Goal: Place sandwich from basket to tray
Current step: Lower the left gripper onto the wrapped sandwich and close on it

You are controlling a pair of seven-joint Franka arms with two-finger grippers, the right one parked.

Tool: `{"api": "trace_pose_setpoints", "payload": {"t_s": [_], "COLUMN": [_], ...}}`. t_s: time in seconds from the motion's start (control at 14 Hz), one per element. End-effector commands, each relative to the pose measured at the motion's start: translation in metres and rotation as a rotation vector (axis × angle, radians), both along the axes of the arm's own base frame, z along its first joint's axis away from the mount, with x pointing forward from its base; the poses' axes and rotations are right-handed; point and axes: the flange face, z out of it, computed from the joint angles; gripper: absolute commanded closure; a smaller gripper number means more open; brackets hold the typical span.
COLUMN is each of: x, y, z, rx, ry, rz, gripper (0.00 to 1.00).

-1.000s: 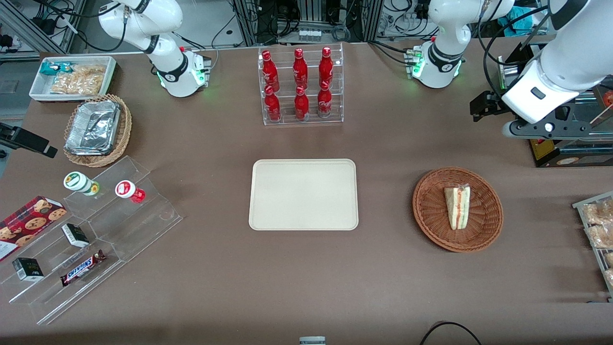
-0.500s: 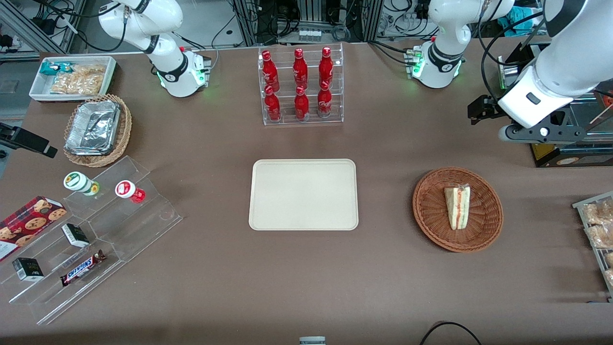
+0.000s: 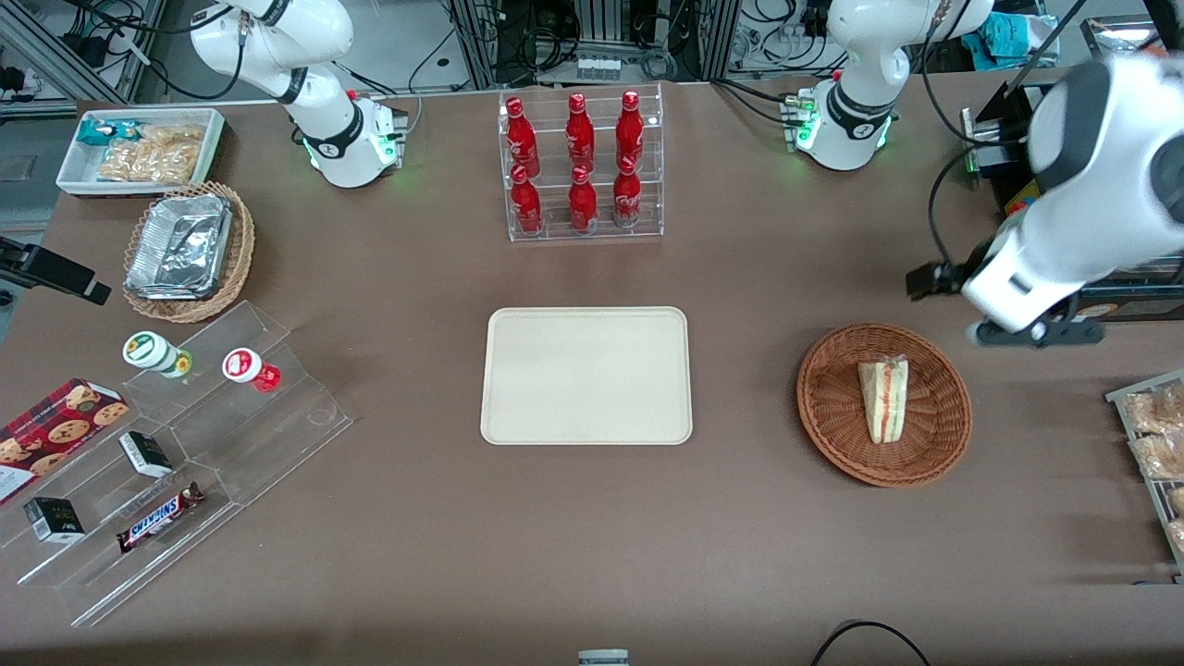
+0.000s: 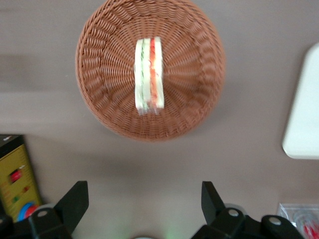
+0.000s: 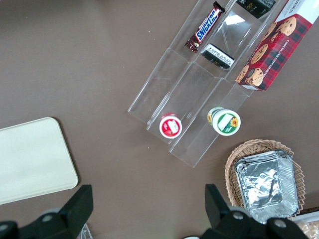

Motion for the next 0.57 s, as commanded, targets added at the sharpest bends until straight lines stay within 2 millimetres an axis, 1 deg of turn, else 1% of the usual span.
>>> {"api": "trace_pose_setpoints", "payload": {"t_s": [0.0,0.14,0.21,0.36,0.43,0.5], "x": [-0.001,0.005,0.01,0.014,0.015,0.014], "y": [0.019,0.018,0.019,0.017,0.017,0.016], "z": [-0.086,-0.134,-0.147,-0.163,-0.168,-0.179], "rx": [0.004,-0.003,-0.008,-0.015,-0.016,-0.011], "ry": [-0.051,-0.089,-0.098,-0.1,-0.103,-0.09], "rz": [0.175,0.278,0.323,0.366,0.366,0.341], "gripper": [0.0,0.0,0.0,0.0,0.0,0.0]}}
